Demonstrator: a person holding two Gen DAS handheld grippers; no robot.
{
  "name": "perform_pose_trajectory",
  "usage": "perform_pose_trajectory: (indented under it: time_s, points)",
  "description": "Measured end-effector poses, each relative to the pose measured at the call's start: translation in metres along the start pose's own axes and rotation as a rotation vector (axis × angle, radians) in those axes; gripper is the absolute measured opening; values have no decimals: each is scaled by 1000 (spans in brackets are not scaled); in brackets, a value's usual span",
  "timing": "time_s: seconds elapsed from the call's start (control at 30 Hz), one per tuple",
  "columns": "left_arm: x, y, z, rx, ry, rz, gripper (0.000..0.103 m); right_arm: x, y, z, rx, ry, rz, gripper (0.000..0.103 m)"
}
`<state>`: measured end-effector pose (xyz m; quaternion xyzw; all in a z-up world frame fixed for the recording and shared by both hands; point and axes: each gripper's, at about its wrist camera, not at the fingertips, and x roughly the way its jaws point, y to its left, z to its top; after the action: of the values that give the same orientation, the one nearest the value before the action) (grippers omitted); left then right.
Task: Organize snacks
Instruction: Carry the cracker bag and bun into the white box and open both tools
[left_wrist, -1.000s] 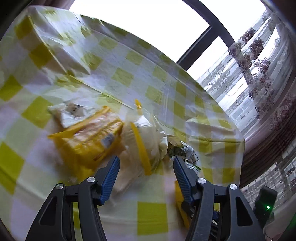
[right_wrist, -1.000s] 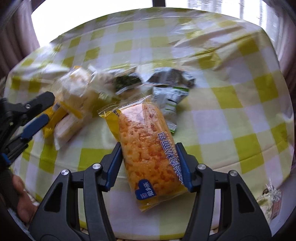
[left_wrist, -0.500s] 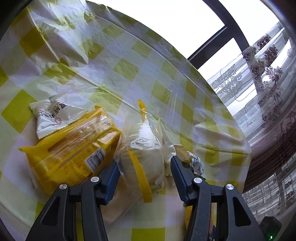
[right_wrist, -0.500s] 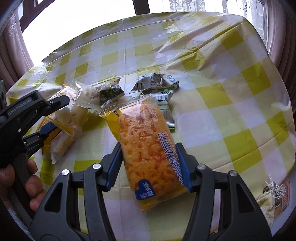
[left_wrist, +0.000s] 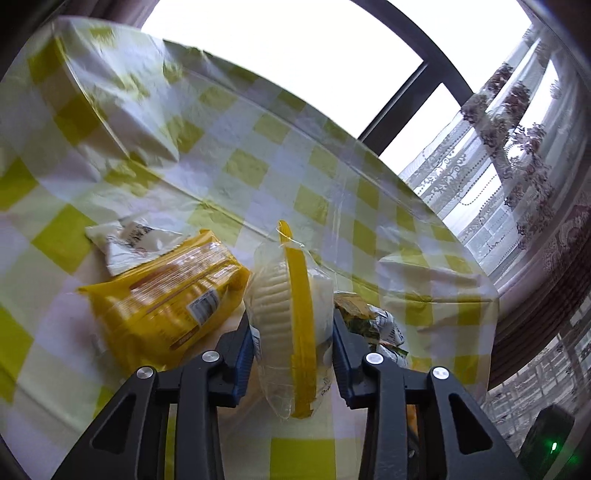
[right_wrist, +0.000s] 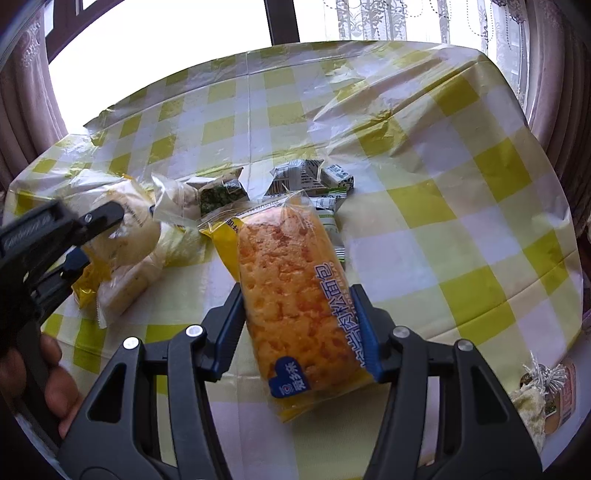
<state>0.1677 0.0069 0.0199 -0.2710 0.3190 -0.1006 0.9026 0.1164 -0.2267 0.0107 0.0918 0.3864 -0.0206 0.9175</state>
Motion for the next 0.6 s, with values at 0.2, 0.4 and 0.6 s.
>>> perform_pose_trajectory:
  time_s: [0.2,0.4,0.6]
  points:
    - [-35,-4,-15,16,-41,-41,38,-13,-4,-2,10,-15,9,59]
    - [-50,-17,-41,29,18,-94,38,-32,-12,-9,19,-25,4,59]
    - [-65,-38,-58,56,39,-139,38,-52,-27,-19,31,-26,-18,59]
